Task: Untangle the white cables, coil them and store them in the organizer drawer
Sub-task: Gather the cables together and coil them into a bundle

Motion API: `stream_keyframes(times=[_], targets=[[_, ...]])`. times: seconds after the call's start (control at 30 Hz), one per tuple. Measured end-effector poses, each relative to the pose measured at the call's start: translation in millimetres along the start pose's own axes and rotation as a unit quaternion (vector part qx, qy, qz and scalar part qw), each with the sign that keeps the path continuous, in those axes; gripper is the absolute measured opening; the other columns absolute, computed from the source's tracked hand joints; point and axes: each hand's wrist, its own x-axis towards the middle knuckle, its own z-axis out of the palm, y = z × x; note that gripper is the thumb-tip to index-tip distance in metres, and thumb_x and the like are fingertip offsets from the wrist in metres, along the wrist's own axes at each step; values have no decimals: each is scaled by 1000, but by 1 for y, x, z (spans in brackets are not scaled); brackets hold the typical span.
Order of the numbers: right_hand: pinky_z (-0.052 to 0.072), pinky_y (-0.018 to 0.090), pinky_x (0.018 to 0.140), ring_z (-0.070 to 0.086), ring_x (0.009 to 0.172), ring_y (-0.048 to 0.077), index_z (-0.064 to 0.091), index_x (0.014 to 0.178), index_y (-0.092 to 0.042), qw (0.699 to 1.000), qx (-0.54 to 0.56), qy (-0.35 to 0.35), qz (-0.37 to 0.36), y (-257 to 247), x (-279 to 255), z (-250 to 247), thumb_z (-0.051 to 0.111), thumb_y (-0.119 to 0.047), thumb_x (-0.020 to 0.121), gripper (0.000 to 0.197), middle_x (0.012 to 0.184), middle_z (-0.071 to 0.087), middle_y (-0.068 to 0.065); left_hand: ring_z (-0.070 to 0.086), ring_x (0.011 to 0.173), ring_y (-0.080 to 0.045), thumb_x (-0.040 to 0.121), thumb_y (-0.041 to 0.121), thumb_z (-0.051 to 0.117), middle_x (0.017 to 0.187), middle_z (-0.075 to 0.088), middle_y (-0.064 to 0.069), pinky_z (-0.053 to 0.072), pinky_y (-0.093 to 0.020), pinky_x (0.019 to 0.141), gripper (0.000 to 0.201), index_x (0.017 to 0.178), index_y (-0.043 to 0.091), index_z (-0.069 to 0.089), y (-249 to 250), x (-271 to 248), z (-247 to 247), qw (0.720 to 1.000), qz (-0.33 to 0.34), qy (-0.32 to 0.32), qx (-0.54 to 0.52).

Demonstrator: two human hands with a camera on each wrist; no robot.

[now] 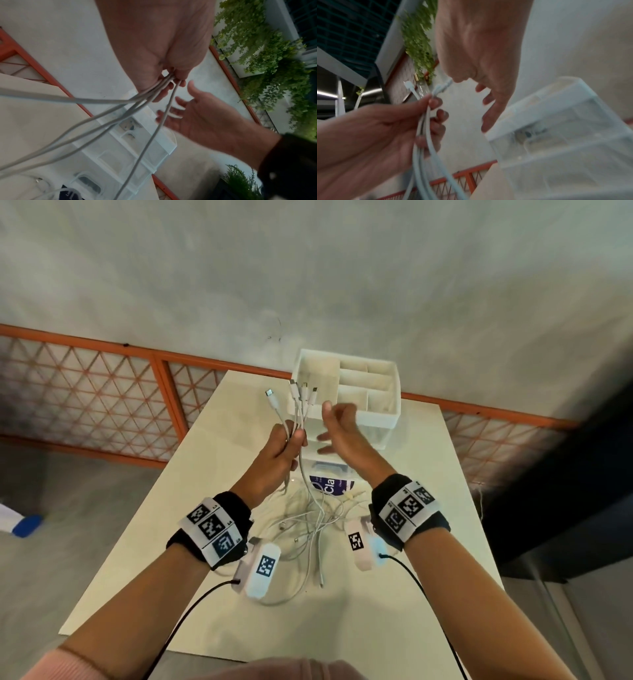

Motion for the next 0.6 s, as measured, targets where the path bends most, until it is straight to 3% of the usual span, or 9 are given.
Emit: stream_keyframes(times=[0.07,0.13,0.17,0.27,0.33,0.43,0.53,0.6], targets=[[56,37,87,68,91,25,45,114,-6,987,9,-148,67,13,-8,5,12,-55,97,61,100,63,13,48,70,3,103,27,32,85,48,4,41,-14,71,22,93,13,46,3,1,-2,1000,11,13,11],[55,28,80,70,74,21,61,91,-9,961,-14,-250,118,28,-13,4,6,-60,95,75,80,68,15,56,74,-2,104,24,30,78,51,2,45,-15,73,25,87,14,45,7,3,-5,999,29,28,-10],[54,26,75,66,64,19,62,79,-10,954,-28,-268,131,35,-15,1,8,-62,94,76,73,65,14,58,69,-8,104,21,28,72,48,-1,48,-18,72,26,84,12,42,8,3,-8,998,34,34,-37],[47,27,74,50,48,15,51,55,-16,963,-42,-234,128,56,-18,-16,25,-58,97,65,56,47,7,37,49,-10,104,20,27,63,28,0,52,-25,57,29,77,13,35,11,5,-21,991,49,60,-108],[43,25,74,48,52,16,44,47,-16,972,-100,-179,117,74,-20,-34,34,-48,99,61,49,44,3,25,49,-9,104,25,28,60,25,7,41,-21,45,30,76,18,34,13,7,-33,983,48,118,-132],[39,25,73,49,58,15,45,49,-14,980,-138,-75,121,101,-20,-56,45,-44,96,56,51,49,1,21,46,-4,105,28,27,54,28,13,25,-17,40,31,75,22,33,20,10,-50,970,65,192,-138],[48,33,78,45,54,12,43,58,-17,987,-120,-14,104,100,-18,-65,44,-48,95,49,55,42,-1,22,43,-3,103,30,32,51,30,15,24,-18,39,28,76,24,35,18,11,-51,971,81,210,-83],[54,36,72,41,47,8,40,62,-17,992,-102,-9,73,76,-15,-64,40,-45,97,46,55,35,-2,24,45,-6,98,38,45,54,29,12,26,-22,43,29,74,24,38,15,7,-43,978,83,191,2]])
